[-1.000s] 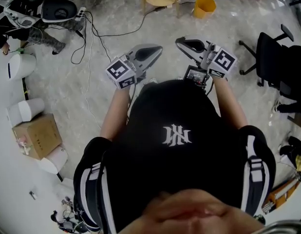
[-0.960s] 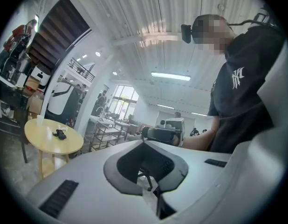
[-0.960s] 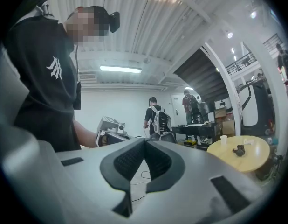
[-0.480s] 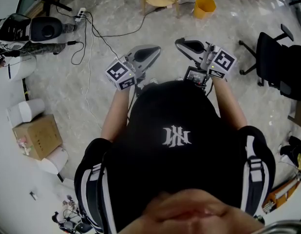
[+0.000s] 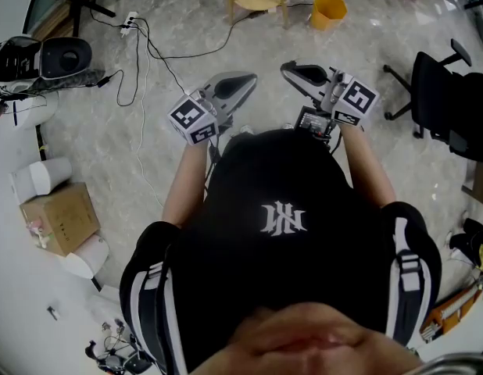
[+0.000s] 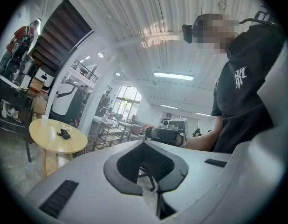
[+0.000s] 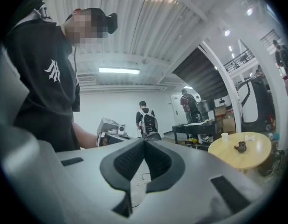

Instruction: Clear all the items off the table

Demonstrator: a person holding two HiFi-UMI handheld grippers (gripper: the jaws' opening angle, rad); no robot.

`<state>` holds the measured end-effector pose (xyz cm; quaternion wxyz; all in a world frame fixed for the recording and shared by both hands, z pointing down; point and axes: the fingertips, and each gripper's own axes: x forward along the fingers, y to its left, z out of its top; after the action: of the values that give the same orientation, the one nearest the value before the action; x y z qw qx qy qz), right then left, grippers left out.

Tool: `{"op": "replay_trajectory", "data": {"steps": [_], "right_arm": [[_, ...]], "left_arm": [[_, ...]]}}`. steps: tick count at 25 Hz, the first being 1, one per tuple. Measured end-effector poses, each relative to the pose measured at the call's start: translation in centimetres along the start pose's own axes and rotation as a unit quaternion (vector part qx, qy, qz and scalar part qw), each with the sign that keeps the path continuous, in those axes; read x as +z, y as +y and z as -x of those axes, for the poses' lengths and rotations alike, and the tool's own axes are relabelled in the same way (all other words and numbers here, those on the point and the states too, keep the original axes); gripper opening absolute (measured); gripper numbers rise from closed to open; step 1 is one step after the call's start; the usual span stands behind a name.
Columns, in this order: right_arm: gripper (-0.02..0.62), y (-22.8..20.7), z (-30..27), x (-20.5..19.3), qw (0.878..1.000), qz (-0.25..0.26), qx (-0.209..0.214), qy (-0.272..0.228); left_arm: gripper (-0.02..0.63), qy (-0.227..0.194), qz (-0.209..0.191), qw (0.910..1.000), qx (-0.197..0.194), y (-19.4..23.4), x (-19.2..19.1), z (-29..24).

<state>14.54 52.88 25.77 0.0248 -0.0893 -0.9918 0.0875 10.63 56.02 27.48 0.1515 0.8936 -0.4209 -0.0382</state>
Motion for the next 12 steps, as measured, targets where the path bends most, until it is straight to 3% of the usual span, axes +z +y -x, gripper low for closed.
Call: {"op": "replay_trajectory", "data": {"steps": [12], "right_arm": [[0.003, 0.3, 1.1, 0.3, 1.000, 0.001, -0.004, -0.012]], "left_arm": [[0.012, 0.001, 0.002, 1.0000, 0.008, 0.0, 0.1, -0.8]]}}
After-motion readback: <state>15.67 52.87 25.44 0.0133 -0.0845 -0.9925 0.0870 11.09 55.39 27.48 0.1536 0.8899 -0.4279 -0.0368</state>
